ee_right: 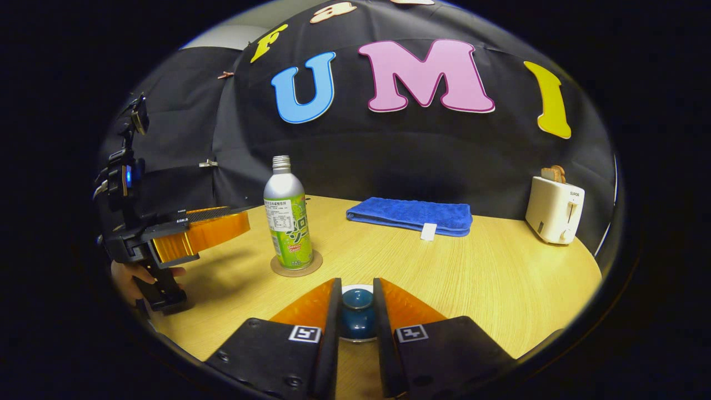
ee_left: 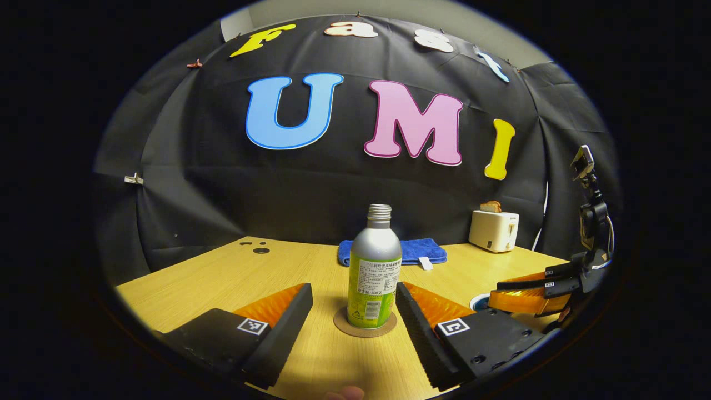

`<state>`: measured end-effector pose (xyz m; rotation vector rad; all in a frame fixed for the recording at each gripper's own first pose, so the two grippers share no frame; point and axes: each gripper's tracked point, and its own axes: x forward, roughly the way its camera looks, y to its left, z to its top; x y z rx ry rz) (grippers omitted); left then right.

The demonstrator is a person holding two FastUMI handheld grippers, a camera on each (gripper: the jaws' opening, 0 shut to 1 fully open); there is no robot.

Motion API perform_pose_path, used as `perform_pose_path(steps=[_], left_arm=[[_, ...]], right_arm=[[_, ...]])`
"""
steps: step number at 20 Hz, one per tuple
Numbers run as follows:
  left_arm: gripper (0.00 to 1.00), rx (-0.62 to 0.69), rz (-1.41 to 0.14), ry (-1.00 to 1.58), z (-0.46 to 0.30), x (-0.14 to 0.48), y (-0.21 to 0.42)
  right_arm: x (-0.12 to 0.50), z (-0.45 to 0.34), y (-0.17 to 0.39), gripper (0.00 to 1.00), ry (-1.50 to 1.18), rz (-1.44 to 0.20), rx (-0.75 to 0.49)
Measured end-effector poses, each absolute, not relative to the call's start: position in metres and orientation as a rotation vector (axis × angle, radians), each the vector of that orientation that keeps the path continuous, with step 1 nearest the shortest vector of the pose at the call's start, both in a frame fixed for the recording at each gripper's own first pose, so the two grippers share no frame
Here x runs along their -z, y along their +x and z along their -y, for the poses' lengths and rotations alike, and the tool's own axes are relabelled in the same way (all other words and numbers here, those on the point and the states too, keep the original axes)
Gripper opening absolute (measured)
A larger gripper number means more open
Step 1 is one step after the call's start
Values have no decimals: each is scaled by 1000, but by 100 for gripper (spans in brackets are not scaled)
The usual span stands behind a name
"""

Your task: Open the teacup lid with one hand, grasp the water bottle and pour water into the teacup with the other hand; after pouring, place the water bottle on the coaster and then close the teacup lid.

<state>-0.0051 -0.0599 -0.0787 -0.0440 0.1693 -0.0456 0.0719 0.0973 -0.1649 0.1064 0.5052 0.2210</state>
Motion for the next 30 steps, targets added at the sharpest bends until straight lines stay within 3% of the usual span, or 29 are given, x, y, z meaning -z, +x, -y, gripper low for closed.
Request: perform_pose_path(steps=[3, 9, 15, 30], left_arm=[[95, 52, -173, -43, 63, 80, -5], [95, 59, -167, -39, 67, 76, -6], [95, 71, -166, -35, 75, 73, -9], [95, 97, -174, 9, 94, 76, -10]], right_arm=[[148, -93, 74, 78, 94, -451, -212], [75, -57, 72, 98, 83, -233, -112], [39, -13, 45, 98, 75, -145, -43], [54, 32, 22, 98, 57, -162, 7]])
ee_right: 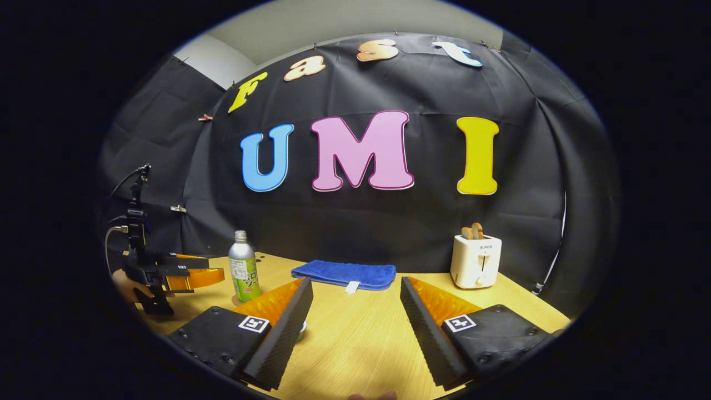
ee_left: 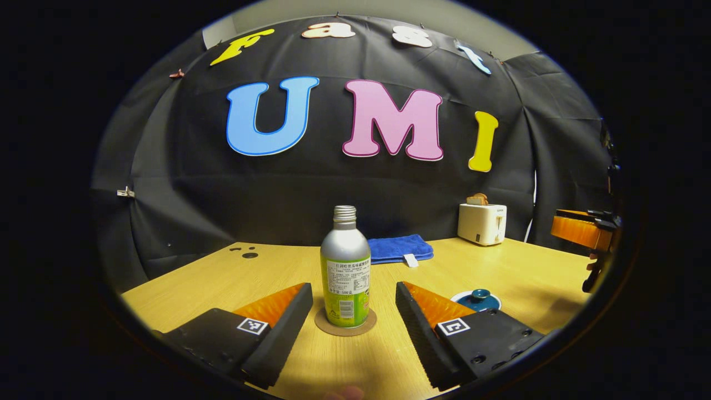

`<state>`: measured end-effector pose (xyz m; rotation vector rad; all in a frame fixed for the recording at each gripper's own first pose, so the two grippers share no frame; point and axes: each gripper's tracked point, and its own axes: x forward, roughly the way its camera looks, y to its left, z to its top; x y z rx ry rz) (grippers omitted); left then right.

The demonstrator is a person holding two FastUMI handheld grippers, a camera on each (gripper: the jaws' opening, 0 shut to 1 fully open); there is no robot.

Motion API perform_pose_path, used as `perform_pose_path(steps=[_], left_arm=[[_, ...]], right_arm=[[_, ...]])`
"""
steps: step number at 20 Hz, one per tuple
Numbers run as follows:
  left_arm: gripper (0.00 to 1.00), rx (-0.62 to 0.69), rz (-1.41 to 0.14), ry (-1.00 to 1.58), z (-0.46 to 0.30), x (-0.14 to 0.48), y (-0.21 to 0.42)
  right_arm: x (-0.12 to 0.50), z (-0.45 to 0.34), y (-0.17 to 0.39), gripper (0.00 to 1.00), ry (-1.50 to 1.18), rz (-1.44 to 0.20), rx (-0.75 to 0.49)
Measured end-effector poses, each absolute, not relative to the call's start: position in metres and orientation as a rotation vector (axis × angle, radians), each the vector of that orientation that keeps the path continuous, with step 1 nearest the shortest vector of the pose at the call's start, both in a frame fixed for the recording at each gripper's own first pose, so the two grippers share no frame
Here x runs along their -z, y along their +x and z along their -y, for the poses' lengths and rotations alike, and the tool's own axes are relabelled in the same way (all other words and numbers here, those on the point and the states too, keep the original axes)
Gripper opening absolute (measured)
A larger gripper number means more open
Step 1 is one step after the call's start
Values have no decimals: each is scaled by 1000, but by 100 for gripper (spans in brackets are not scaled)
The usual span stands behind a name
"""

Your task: Open the teacup lid with one hand, grasp the water bottle and pour water into the teacup with the other hand; after pouring, place the water bottle on the coaster and then close the teacup lid.

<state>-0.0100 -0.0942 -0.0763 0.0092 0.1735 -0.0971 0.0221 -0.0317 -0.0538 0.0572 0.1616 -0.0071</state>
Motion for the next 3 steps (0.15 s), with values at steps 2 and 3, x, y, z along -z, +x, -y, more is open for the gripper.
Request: perform_pose_path(steps=[2, 3], left_arm=[[95, 90, -173, 13, 93, 77, -9], [95, 85, -173, 15, 91, 77, -10]], right_arm=[[53, 32, 23, 98, 54, -159, 10], [52, 32, 23, 98, 52, -155, 14]])
